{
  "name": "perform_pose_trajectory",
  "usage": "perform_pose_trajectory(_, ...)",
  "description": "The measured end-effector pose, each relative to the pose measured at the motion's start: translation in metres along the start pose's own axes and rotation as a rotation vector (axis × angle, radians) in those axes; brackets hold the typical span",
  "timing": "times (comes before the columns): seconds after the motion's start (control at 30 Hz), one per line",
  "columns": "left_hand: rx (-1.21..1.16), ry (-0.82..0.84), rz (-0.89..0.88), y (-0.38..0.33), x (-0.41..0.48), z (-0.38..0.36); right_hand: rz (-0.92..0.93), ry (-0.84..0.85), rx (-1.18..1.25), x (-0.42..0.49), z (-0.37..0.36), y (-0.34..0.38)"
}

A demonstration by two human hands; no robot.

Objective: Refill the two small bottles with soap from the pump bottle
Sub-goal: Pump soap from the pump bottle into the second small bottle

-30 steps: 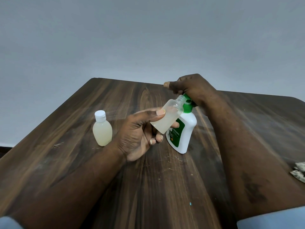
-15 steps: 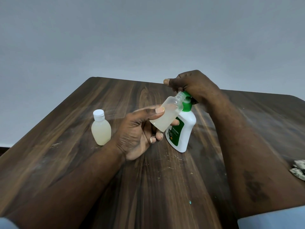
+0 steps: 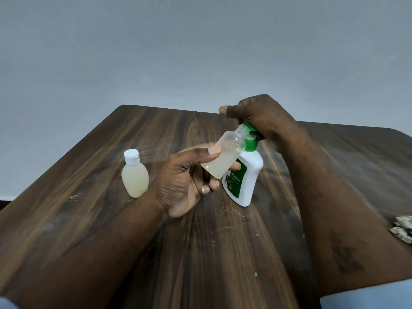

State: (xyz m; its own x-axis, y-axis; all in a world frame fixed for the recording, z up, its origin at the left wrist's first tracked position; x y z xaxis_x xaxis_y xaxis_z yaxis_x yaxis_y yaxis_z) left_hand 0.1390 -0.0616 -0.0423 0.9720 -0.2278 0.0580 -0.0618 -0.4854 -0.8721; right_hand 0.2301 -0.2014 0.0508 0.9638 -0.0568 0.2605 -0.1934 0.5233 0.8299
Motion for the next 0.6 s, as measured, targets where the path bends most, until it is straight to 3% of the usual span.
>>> perform_pose_trajectory(0.27,0.025,-0.02,-0.003,0.0005,0.0013,0.0035,-0.067,0.021,0.0,-0.0007,-0.0046,-0.0107)
perform_pose_trajectory(0.6,-0.001,0.022,-0.004,-0.0023,-0.0024,-0.0029,-0.008,-0.013,0.032,0.0022,0.0009,-0.0031)
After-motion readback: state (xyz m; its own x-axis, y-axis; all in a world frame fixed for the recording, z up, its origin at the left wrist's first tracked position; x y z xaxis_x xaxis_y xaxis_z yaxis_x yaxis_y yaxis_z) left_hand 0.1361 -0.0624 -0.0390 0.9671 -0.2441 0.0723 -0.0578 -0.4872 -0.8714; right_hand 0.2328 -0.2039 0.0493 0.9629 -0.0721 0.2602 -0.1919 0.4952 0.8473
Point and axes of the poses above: each hand's wrist, its own x-axis towards the middle knuckle, its own z-axis out of the back of the hand, y = z × x, the point moved 8 cm from there along x, towards the middle knuckle, and after that the axes turned 9 degrees about -y, right-handed, at the moved point
